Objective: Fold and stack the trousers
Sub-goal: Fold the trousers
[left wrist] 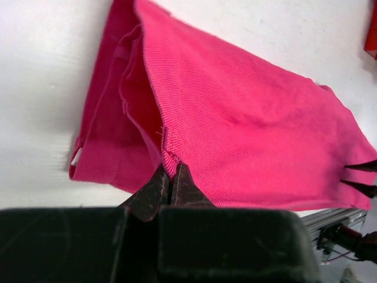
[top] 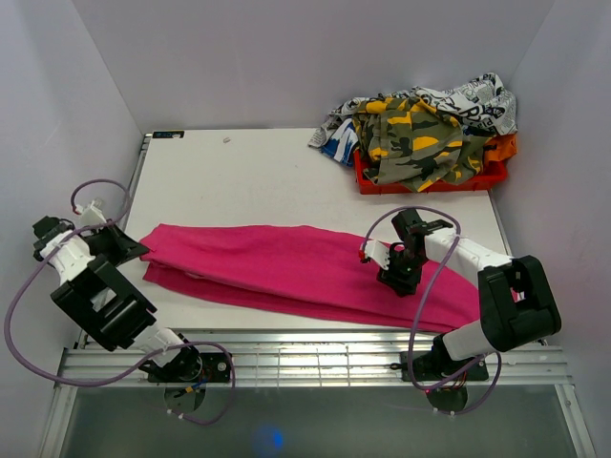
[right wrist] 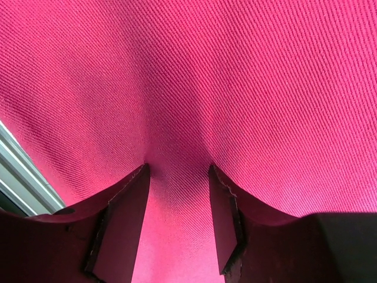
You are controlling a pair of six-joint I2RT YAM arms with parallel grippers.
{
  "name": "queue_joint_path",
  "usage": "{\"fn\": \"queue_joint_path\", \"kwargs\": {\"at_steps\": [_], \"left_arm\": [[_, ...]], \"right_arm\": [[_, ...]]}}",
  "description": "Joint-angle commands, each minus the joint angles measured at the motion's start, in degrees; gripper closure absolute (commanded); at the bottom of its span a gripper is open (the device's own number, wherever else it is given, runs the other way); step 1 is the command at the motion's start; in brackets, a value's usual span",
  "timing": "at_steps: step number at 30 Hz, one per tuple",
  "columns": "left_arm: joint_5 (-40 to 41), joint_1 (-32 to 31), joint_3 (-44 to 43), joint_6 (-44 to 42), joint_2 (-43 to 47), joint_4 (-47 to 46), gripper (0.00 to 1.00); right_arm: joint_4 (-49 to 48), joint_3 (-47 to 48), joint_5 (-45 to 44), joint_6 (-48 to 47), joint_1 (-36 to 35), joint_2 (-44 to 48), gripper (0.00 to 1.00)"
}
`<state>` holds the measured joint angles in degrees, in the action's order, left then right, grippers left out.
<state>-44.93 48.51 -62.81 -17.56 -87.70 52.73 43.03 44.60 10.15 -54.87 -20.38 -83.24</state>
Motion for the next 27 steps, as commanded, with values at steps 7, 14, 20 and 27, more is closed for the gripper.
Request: {"fn": "queue_joint_path", "kwargs": {"at_steps": [7,14,20,27], "left_arm": [[-12.39,0.27,12.16,-17.42,10.89,-17.64,1.00],[-2.20,0.36,12.19,-16.72,-4.73,-23.90,1.00],[3.87,0.44,10.34,-17.50,-7.40,-23.82,0.98],[6.97,3.42,5.77,-33.38,-0.03,-8.13,0.57]], "right_arm": [[-1.01,-3.91,-6.81,-1.91,0.52,-2.54,0.49],[-0.40,-4.61,-7.60,-2.96,0.52,-2.01,0.49],[-0.40,-5.66,-8.83,-4.28,0.52,-1.05,0.49],[3.54,-4.71,-6.13,-6.12,0.52,3.78,0.43]]}}
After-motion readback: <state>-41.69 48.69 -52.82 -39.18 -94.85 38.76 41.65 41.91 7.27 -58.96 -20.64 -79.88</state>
